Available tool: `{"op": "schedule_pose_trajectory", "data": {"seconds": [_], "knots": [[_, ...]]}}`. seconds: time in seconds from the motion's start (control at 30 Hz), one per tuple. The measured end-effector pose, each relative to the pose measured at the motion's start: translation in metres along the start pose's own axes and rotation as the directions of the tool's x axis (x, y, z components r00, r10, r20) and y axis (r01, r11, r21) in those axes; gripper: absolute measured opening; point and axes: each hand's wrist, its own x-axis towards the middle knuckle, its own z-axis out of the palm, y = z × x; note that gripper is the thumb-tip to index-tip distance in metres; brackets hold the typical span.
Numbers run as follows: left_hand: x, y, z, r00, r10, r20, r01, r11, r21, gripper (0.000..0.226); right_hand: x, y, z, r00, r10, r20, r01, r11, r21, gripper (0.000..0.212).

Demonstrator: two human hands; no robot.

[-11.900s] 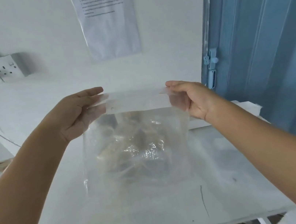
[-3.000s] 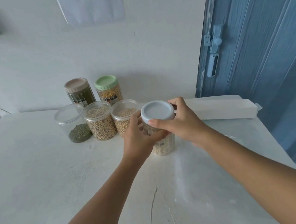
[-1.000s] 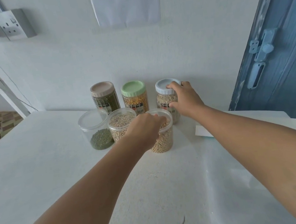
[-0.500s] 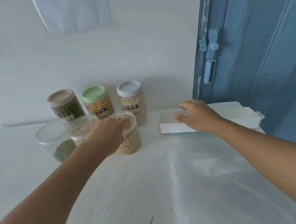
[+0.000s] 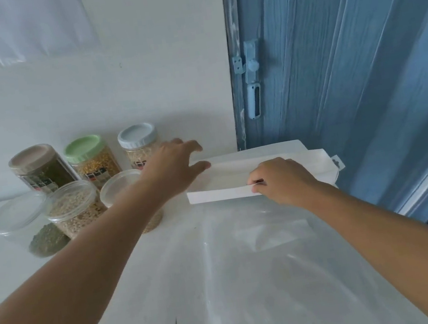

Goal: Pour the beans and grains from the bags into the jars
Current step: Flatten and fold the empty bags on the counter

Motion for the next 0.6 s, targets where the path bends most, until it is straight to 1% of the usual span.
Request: {"op": "schedule_pose_trajectory", "data": {"seconds": [0.07,0.17,0.23,0.37,0.5,0.6], "knots": [[0.024,0.015,0.013,0.998,0.024,0.063,-0.022,0.999,-0.028,0.046,-0.018,0.0,-0.003,0.999,-0.024,0.032,0.024,1.0,0.016,0.014],[0.055,0.036,0.04,0.981,0.028,0.194,-0.022,0.999,-0.035,0.045,-0.043,0.001,-0.003,0.991,-0.053,0.126,0.045,0.997,0.059,0.015],[0.07,0.044,0.06,0.961,0.01,0.278,-0.005,1.0,-0.021,0.052,-0.054,0.001,0.002,0.984,-0.06,0.165,0.045,0.995,0.091,0.017],[0.085,0.045,0.093,0.914,-0.013,0.406,0.017,1.0,-0.007,0.066,-0.065,0.007,0.013,0.987,-0.08,0.142,0.061,0.99,0.131,0.019],[0.092,0.041,0.105,0.904,0.007,0.428,0.027,0.997,-0.073,0.06,-0.065,0.014,0.014,0.984,-0.113,0.14,0.095,0.987,0.133,0.019],[0.094,0.035,0.107,0.919,-0.006,0.395,0.055,0.992,-0.114,0.056,-0.06,0.015,0.011,0.981,-0.131,0.146,0.114,0.987,0.117,0.019]]}}
